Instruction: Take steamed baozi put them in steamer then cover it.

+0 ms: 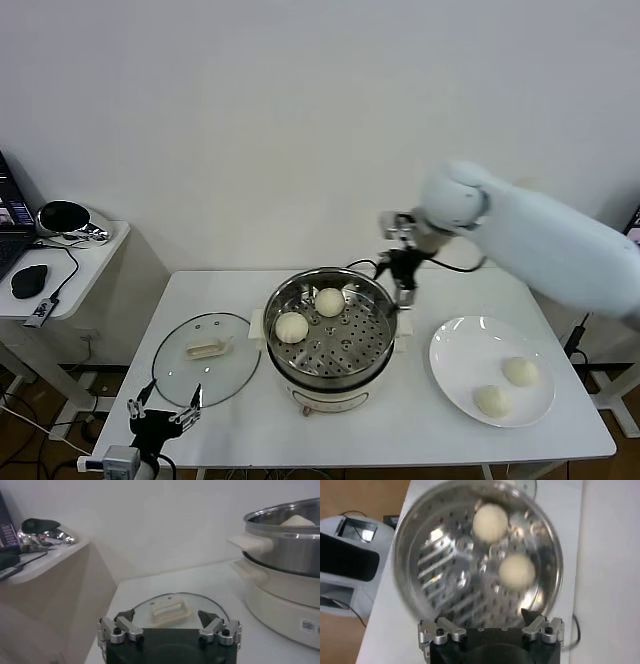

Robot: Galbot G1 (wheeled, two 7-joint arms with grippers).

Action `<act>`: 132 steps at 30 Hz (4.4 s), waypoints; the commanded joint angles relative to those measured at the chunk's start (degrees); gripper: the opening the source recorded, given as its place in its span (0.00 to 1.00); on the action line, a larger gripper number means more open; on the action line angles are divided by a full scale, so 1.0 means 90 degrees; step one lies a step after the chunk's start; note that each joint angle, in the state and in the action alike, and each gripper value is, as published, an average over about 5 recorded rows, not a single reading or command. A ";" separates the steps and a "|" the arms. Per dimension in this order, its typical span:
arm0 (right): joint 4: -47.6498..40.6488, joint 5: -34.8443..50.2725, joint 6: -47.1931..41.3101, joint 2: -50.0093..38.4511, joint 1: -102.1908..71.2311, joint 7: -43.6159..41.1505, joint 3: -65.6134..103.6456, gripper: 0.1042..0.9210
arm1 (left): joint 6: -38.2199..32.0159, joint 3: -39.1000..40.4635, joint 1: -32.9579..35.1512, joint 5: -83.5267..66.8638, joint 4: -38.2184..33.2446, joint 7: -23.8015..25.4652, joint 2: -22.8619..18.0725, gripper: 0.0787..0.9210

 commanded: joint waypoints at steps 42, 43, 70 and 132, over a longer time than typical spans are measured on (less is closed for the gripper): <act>-0.0537 -0.2276 0.1147 -0.1081 -0.4382 0.0321 0.2262 0.88 | 0.0074 -0.0013 -0.0018 0.0083 0.0311 0.0023 0.0044 0.88; -0.0547 -0.2277 0.1148 -0.1070 -0.4394 0.0319 0.2260 0.88 | 0.0075 -0.0010 -0.0021 0.0085 0.0314 0.0025 0.0041 0.88; -0.0848 -0.2294 0.1114 -0.0827 -0.4345 0.0366 0.2136 0.87 | 0.0070 0.0052 -0.0079 0.0076 0.0460 0.0022 0.0006 0.88; -0.2084 -0.0800 0.8348 0.3377 0.1096 -0.0260 -0.1222 0.53 | -0.0040 -0.0222 0.0118 0.0098 -0.0101 -0.0291 -0.0345 0.88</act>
